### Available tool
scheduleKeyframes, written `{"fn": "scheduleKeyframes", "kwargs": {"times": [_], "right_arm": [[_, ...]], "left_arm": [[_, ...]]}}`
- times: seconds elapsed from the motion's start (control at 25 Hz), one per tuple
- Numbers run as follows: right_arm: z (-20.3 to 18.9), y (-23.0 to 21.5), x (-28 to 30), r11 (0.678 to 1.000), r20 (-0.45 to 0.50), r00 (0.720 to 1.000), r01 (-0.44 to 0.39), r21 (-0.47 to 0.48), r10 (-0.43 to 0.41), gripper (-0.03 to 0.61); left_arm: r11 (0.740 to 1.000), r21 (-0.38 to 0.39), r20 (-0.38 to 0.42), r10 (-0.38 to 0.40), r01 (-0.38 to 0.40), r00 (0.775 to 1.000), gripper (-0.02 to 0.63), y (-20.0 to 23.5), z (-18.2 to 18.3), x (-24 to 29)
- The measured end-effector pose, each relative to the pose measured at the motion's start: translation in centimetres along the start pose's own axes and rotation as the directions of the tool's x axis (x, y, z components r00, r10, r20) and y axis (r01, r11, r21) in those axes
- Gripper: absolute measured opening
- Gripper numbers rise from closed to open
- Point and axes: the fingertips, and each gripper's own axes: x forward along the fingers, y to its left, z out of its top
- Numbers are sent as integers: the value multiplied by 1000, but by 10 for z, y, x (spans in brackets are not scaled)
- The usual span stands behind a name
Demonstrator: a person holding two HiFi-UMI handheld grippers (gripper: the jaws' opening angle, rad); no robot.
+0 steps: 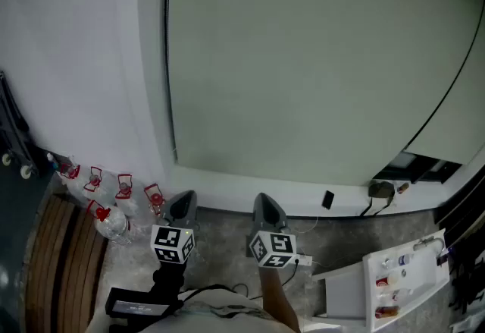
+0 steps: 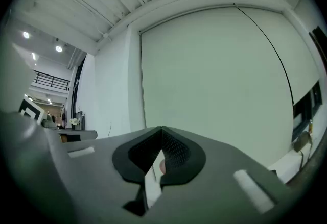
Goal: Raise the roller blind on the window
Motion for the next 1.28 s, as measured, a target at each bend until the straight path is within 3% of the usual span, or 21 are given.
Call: {"fn": "scheduleKeyframes", "kwargs": {"times": [0.72, 1.28], "right_arm": [[-5, 5, 2, 1000, 7, 1000, -21, 22, 21, 2], [-24, 47, 10, 1000, -39, 999, -11, 14, 12, 2]], "left_arm": [[1000, -15, -7, 2, -2, 1000, -2, 6, -4, -4], [999, -41, -65, -7, 5, 998, -3, 48, -24, -31]]}}
